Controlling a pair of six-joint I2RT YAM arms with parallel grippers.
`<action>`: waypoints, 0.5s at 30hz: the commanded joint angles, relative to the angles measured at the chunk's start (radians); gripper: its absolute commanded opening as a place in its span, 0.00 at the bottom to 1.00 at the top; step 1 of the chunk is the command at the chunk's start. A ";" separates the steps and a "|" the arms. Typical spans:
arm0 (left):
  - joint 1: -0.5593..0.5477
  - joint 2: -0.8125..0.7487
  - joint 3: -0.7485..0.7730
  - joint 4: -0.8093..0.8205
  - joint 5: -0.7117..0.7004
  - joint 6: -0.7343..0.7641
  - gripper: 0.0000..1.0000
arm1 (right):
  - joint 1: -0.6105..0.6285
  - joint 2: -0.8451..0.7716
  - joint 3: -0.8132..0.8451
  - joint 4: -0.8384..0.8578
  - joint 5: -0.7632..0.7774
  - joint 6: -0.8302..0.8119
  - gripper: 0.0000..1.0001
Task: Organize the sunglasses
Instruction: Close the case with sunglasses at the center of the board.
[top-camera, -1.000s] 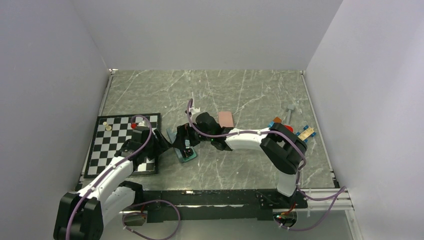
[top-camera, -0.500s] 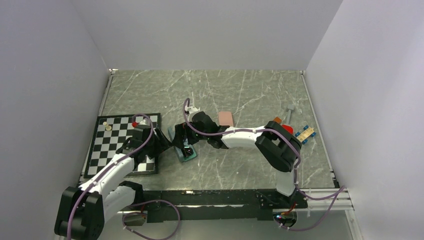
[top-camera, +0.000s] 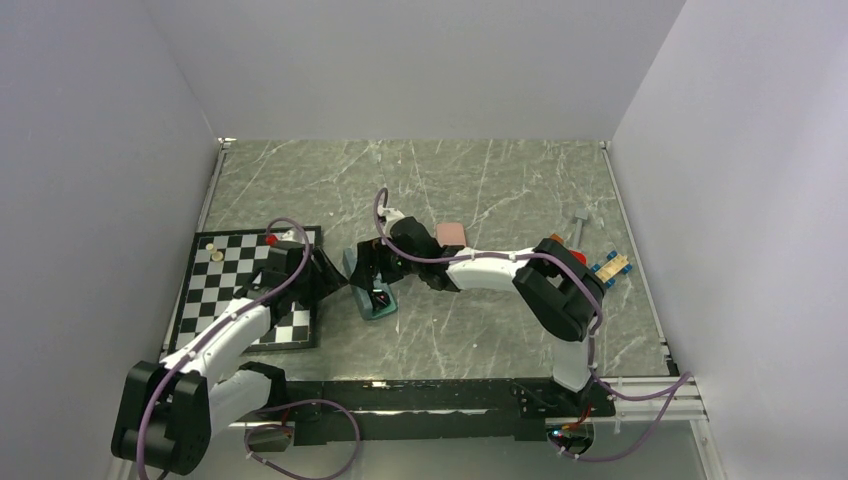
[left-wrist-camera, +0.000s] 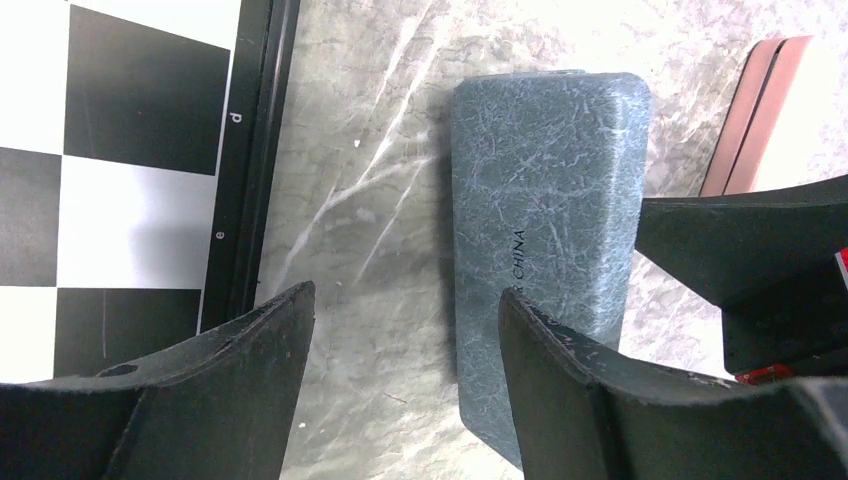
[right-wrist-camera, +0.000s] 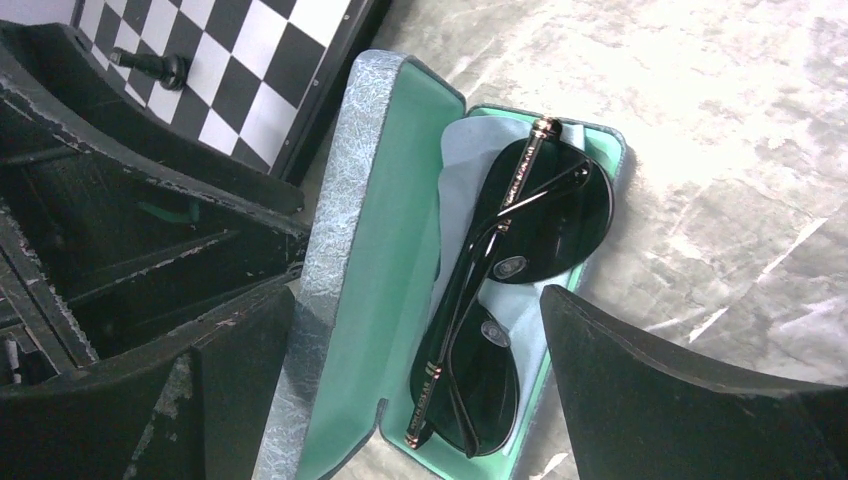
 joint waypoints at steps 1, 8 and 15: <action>0.002 0.028 0.045 0.052 0.036 0.014 0.72 | -0.033 0.021 -0.044 -0.152 0.105 -0.021 0.96; 0.002 0.086 0.052 0.099 0.081 0.009 0.71 | -0.035 0.073 -0.051 -0.170 0.097 -0.007 0.95; 0.000 0.134 0.067 0.118 0.106 0.014 0.70 | -0.035 0.064 -0.062 -0.209 0.182 -0.032 0.95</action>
